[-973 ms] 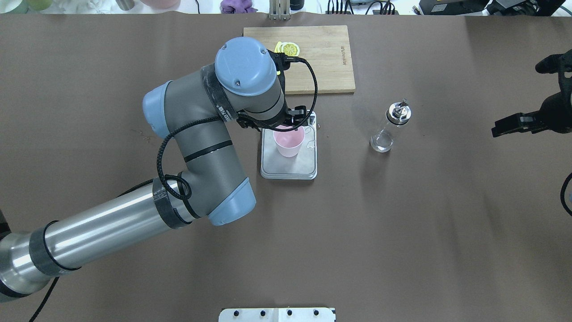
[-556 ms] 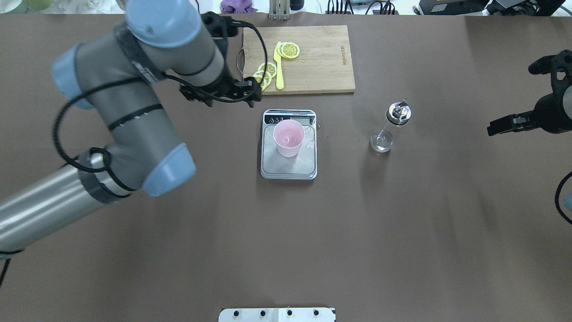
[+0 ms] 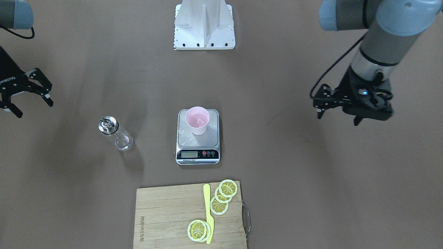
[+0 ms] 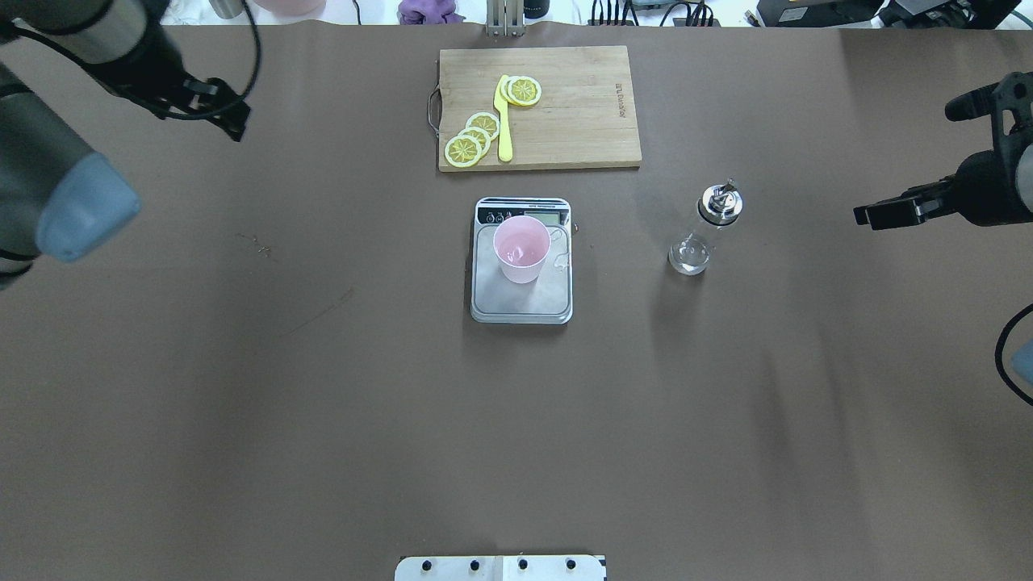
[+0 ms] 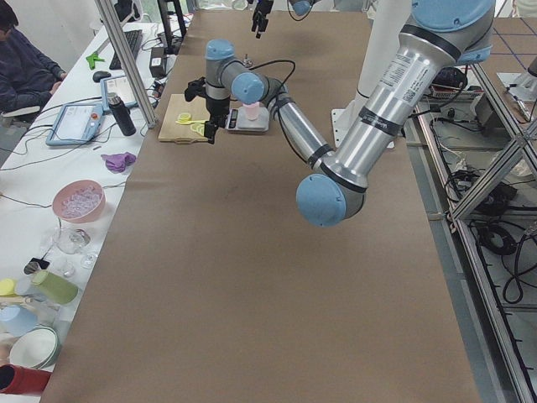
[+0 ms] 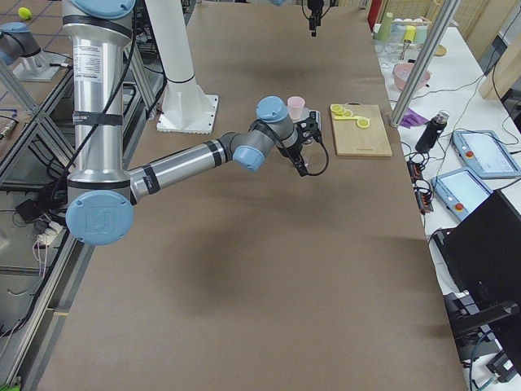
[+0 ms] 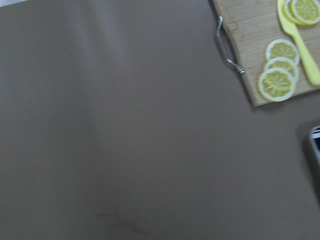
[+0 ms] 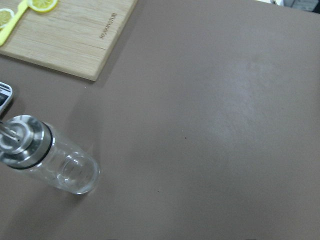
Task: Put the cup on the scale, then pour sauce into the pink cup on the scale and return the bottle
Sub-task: 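Withdraw the left gripper from the cup while the right gripper approaches the bottle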
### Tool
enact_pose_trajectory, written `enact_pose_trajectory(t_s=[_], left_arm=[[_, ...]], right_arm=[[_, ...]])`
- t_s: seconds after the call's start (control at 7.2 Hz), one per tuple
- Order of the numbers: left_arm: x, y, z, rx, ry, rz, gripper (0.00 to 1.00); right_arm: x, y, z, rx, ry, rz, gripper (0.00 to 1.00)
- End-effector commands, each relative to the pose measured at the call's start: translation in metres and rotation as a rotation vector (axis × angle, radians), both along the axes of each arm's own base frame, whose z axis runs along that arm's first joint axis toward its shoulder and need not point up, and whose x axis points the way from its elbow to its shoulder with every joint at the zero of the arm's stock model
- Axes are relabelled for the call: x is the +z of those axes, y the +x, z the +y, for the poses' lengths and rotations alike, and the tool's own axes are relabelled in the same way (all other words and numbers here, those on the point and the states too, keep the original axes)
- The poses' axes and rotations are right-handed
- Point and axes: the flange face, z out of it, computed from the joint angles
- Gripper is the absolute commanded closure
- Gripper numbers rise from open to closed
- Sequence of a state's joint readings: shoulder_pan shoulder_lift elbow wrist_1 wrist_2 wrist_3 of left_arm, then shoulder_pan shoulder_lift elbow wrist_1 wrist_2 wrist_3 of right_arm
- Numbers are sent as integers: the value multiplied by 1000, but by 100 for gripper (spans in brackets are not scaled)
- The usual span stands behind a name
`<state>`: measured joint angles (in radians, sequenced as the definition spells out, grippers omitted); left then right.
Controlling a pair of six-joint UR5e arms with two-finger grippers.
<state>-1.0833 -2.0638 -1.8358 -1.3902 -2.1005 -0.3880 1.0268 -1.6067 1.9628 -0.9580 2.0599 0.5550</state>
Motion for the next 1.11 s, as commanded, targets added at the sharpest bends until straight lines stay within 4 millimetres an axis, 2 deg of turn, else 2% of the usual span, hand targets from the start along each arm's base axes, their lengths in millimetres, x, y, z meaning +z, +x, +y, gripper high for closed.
enact_pose_trajectory(t_s=[0.0,0.14,0.28,0.42,0.56,0.69,0.97], left_arm=[[115,-139,-36,150,72,-105,2],[173,-216,-53,161,36,-71,2],[228,-280,-59,158,-3,-2,2],[265,-308,-57,217,12,-37,2],[293,-347,-48,223,4,-95,2],[340,-370,-5,183,-48,-60,2],[335,-370,10,156,-57,-35,2]], right_arm=[[-5,0,1,-88,205,28,1],[-8,-1,0,-95,218,26,1],[-10,-2,-1,-110,246,35,2],[-8,-2,0,-128,266,44,2],[0,-7,1,-194,316,18,2],[24,-13,1,-241,371,-41,2],[82,-22,-7,-261,517,-129,2]])
